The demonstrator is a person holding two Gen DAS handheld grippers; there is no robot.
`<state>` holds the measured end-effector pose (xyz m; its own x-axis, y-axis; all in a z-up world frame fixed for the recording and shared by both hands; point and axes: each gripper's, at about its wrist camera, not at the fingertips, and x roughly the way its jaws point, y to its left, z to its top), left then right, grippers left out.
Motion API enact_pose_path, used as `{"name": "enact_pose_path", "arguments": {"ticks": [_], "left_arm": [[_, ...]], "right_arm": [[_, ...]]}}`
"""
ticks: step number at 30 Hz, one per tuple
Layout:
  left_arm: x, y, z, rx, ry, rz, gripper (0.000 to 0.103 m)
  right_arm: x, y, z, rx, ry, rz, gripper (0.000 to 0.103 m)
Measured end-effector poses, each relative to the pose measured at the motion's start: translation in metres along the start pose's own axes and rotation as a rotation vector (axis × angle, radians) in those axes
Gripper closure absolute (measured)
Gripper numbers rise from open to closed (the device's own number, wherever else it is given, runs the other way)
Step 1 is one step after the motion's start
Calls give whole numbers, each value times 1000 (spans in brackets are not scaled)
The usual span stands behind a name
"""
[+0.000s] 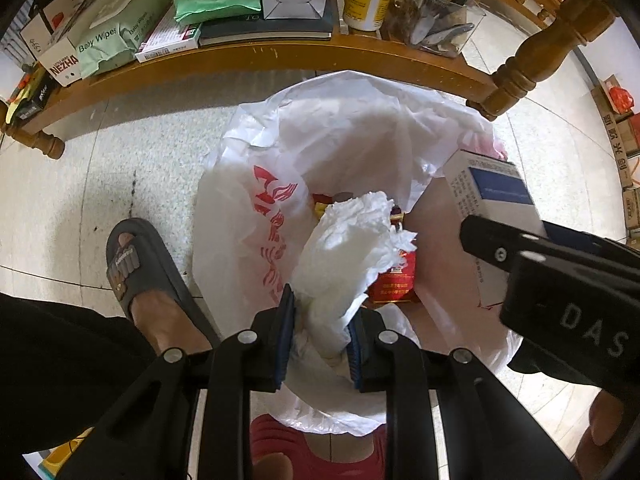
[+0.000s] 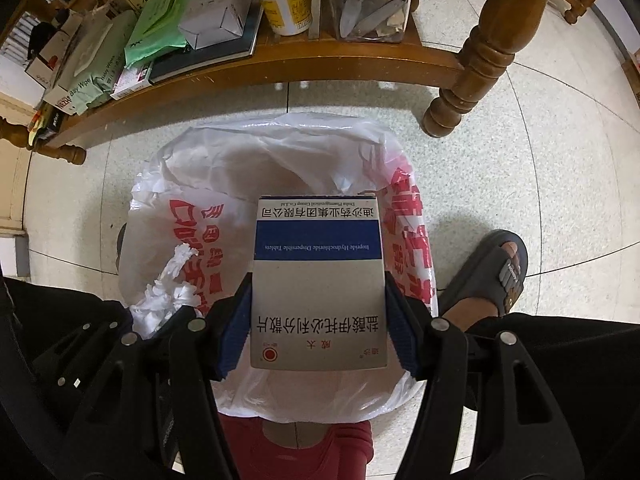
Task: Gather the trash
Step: 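Open both tools to drop the tissue and medicine box into the bag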
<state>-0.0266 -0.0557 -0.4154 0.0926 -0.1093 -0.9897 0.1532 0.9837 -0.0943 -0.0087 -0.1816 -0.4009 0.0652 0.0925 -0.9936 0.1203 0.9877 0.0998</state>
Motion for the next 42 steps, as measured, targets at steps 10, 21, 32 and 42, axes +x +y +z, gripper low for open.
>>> {"name": "enact_pose_path", "arguments": {"ticks": [10, 21, 32, 42], "left_arm": [[0, -5, -1, 35, -10, -9, 53], [0, -2, -2, 29, -11, 3, 7], [-5, 2, 0, 23, -31, 13, 8], [-24, 4, 5, -5, -96, -23, 8]], "right_arm": [[8, 3, 2, -5, 11, -10, 43], [7, 0, 6, 22, 1, -2, 17], [3, -2, 5, 36, -10, 5, 17], [-12, -10, 3, 60, -44, 3, 17]]}}
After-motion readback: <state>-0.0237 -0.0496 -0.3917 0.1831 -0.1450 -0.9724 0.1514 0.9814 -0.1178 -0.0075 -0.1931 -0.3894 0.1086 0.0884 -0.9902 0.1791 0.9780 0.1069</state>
